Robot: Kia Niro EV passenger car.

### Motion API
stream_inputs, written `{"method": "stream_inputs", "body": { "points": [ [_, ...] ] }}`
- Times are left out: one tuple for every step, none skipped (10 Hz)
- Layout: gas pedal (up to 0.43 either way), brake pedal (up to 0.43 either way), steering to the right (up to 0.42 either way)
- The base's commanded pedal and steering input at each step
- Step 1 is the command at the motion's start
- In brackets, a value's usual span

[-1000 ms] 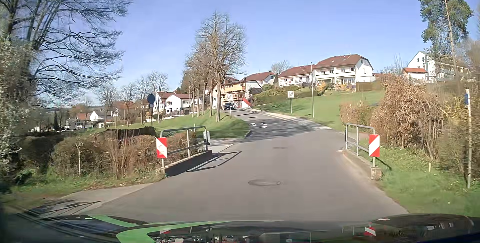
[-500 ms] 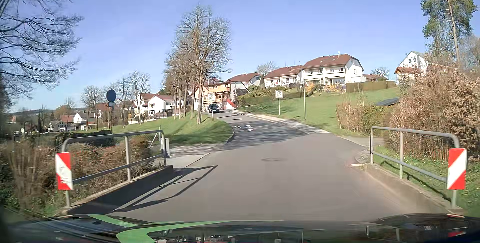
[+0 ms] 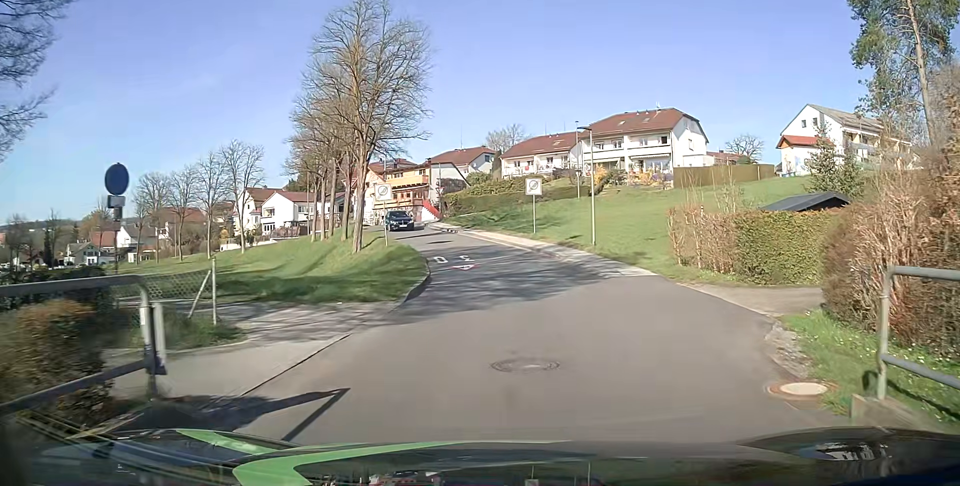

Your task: Follow the waypoints while adhering to traffic rules and regulations

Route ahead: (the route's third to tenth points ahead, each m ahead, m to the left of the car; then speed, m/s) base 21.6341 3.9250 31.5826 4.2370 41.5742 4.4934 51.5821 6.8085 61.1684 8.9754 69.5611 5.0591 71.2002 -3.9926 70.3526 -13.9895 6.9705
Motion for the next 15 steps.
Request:
{"method": "stream_inputs", "body": {
  "points": [
    [0.0,0.152,0.077],
    [0.0,0.165,0.087],
    [0.0,0.177,0.096],
    [0.0,0.195,0.106],
    [0.0,0.207,0.119],
    [0.0,0.213,0.129],
    [0.0,0.213,0.133],
    [0.0,0.22,0.134],
    [0.0,0.22,0.133],
    [0.0,0.226,0.129],
    [0.0,0.232,0.116],
    [0.0,0.232,0.093],
    [0.0,0.232,0.065],
    [0.0,0.232,0.036],
    [0.0,0.232,0.004]
  ]
}}
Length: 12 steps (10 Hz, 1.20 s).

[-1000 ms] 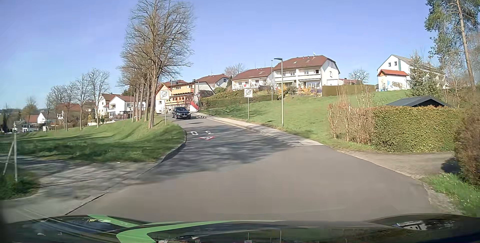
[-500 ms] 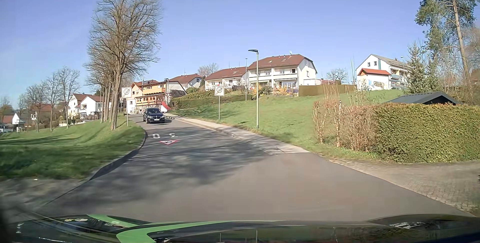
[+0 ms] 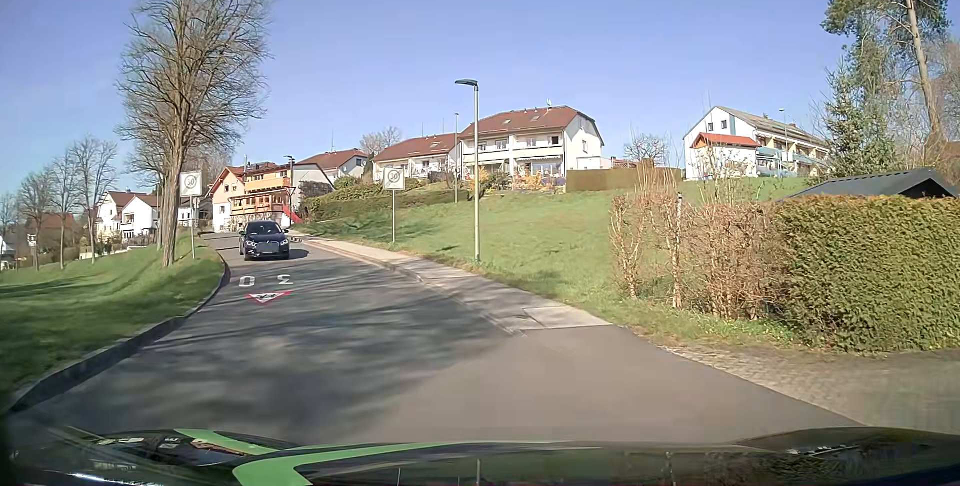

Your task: Follow the waypoints while adhering to traffic rules and regulations

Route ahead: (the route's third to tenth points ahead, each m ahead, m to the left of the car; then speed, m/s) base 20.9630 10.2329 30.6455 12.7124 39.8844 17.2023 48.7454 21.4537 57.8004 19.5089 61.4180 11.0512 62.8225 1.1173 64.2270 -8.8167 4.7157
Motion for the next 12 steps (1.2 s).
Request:
{"method": "stream_inputs", "body": {
  "points": [
    [0.0,0.232,-0.022],
    [0.0,0.238,-0.04],
    [0.0,0.238,-0.053],
    [0.0,0.238,-0.065],
    [0.0,0.238,-0.077],
    [0.0,0.244,-0.089],
    [0.0,0.244,-0.098],
    [0.0,0.244,-0.109],
    [0.0,0.244,-0.12],
    [0.0,0.244,-0.134],
    [0.0,0.25,-0.144],
    [0.0,0.244,-0.146]
  ]
}}
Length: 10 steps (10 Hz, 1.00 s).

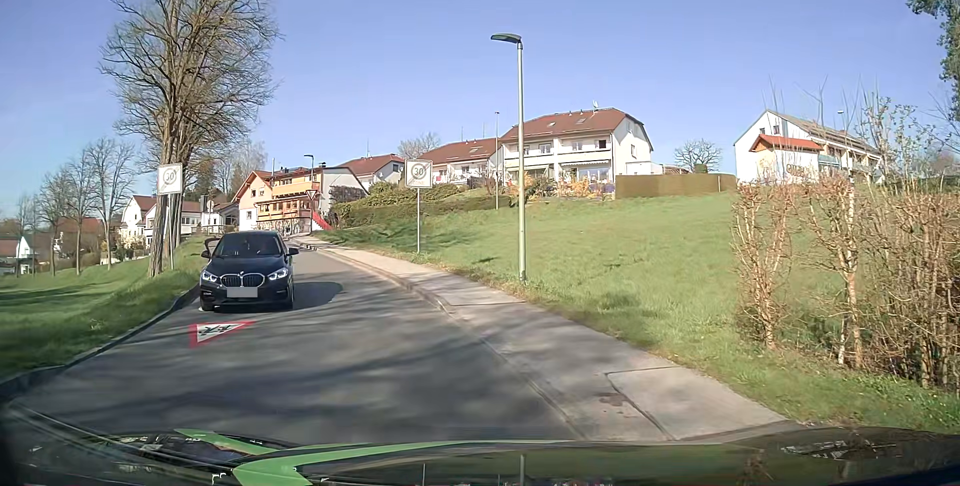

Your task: Follow the waypoints while adhering to traffic rules and regulations

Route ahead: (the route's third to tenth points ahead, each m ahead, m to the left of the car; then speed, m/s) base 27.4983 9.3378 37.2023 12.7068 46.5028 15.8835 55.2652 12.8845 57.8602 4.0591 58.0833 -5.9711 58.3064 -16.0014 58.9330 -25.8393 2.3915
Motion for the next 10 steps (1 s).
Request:
{"method": "stream_inputs", "body": {
  "points": [
    [0.0,0.207,-0.146],
    [0.0,0.171,-0.147],
    [0.0,0.024,-0.147],
    [0.0,0.0,-0.149],
    [0.0,0.0,-0.152],
    [0.0,0.0,-0.157],
    [0.079,0.0,-0.164],
    [0.197,0.0,-0.169],
    [0.299,0.0,-0.176],
    [0.358,0.0,-0.18]
  ]
}}
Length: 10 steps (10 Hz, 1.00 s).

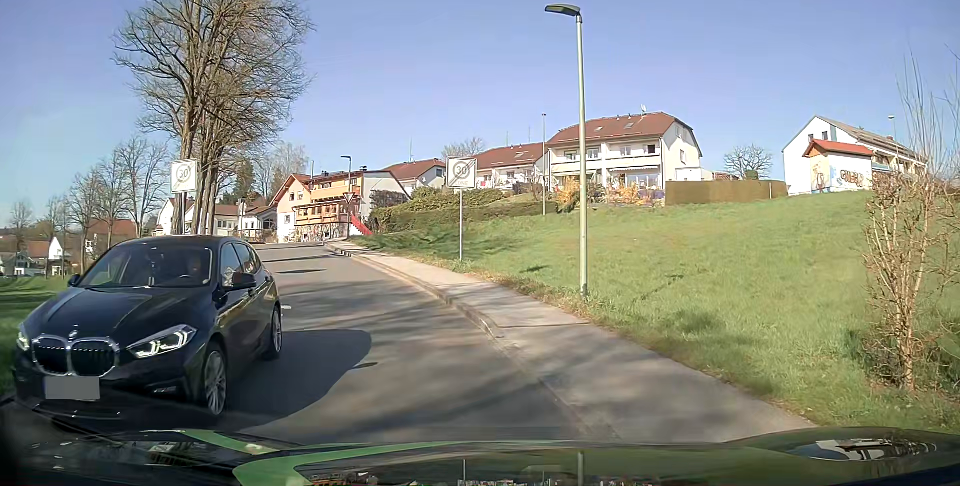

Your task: Follow the waypoints while adhering to traffic rules and regulations

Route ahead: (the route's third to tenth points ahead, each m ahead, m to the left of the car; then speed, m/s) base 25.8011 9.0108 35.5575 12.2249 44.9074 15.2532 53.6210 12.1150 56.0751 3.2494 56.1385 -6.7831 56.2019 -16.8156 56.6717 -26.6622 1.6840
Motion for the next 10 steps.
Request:
{"method": "stream_inputs", "body": {
  "points": [
    [0.37,0.0,-0.18],
    [0.37,0.0,-0.18],
    [0.37,0.0,-0.18],
    [0.37,0.0,-0.18],
    [0.37,0.0,-0.18],
    [0.37,0.0,-0.18],
    [0.37,0.0,-0.187],
    [0.37,0.0,-0.201],
    [0.37,0.0,-0.214],
    [0.37,0.0,-0.228]
  ]
}}
